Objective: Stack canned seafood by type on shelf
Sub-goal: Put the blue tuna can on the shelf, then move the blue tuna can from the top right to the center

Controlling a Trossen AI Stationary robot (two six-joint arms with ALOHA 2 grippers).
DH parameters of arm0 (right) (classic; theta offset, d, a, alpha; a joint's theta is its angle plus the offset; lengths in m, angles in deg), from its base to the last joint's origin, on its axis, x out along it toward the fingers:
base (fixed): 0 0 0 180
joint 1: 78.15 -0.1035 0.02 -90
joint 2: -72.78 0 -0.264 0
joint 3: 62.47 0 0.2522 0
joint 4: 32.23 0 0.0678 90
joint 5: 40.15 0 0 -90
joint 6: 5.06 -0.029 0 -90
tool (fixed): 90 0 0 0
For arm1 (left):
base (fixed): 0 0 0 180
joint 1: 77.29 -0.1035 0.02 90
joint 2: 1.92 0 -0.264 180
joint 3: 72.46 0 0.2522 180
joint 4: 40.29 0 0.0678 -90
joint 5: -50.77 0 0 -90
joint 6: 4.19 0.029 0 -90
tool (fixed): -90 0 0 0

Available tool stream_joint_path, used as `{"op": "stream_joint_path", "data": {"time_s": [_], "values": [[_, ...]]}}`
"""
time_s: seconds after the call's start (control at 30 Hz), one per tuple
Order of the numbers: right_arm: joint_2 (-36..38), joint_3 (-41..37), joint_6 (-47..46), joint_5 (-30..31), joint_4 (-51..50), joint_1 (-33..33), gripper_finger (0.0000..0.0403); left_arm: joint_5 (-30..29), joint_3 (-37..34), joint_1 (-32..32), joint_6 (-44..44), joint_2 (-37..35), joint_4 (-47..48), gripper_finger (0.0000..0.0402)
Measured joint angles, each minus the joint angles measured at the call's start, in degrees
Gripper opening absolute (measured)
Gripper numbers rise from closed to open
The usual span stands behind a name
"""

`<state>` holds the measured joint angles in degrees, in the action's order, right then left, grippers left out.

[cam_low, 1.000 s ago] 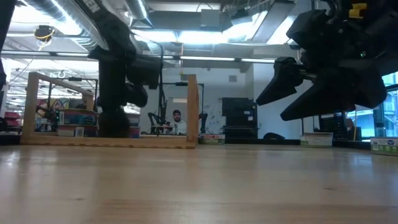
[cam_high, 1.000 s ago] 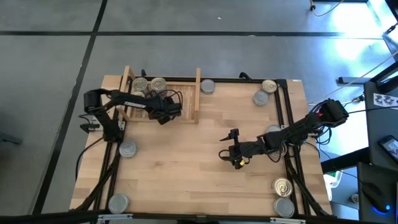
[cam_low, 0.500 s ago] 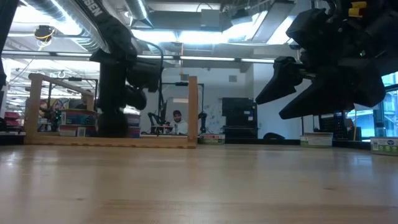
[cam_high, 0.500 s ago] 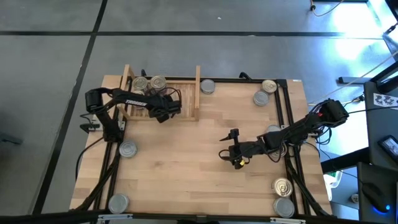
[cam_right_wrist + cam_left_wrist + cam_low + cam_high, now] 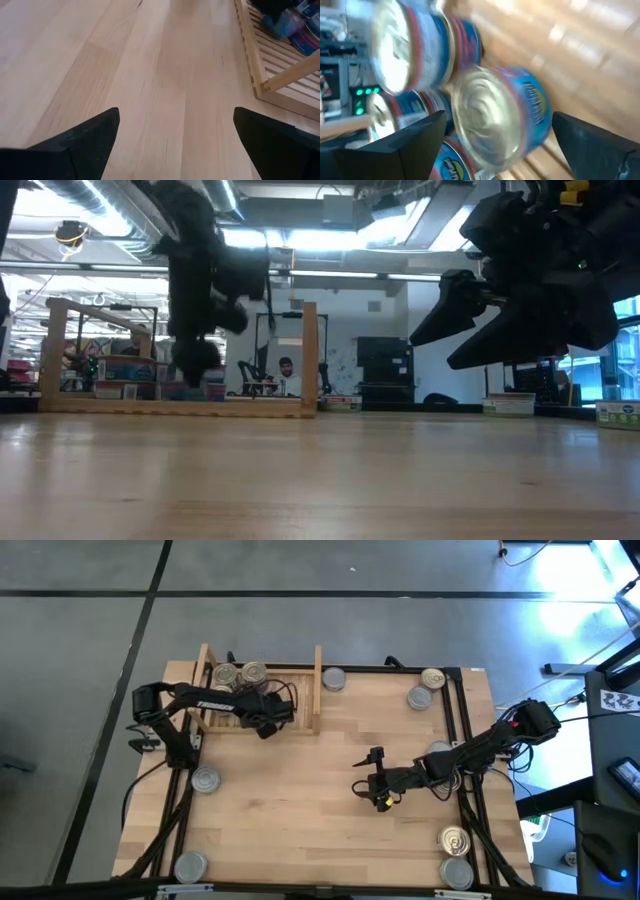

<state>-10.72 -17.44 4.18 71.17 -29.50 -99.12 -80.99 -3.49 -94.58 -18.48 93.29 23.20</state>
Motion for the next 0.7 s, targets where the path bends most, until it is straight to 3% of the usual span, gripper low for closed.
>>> {"op": "stream_joint_path", "data": {"time_s": [0.2, 0.4, 0.57, 0.7], "values": [[0.0, 0.02, 0.0, 0.0, 0.06, 0.0, 0.0392, -0.11, 3.76, 2.26, -3.03, -5.0, 6.17, 0.0363], [0.0, 0.02, 0.01, 0.0, 0.1, 0.0, 0.0392, 0.85, 4.23, 9.03, -11.28, -9.61, 6.82, 0.0363], [0.0, 0.02, 0.02, 0.0, 0.22, 0.0, 0.0392, 7.81, 4.3, 16.91, -16.46, -10.23, 6.78, 0.0363], [0.0, 0.02, 0.01, 0.0, 0.22, 0.0, 0.0392, 17.63, 4.3, 21.82, -21.12, -10.22, 6.73, 0.0363]]}}
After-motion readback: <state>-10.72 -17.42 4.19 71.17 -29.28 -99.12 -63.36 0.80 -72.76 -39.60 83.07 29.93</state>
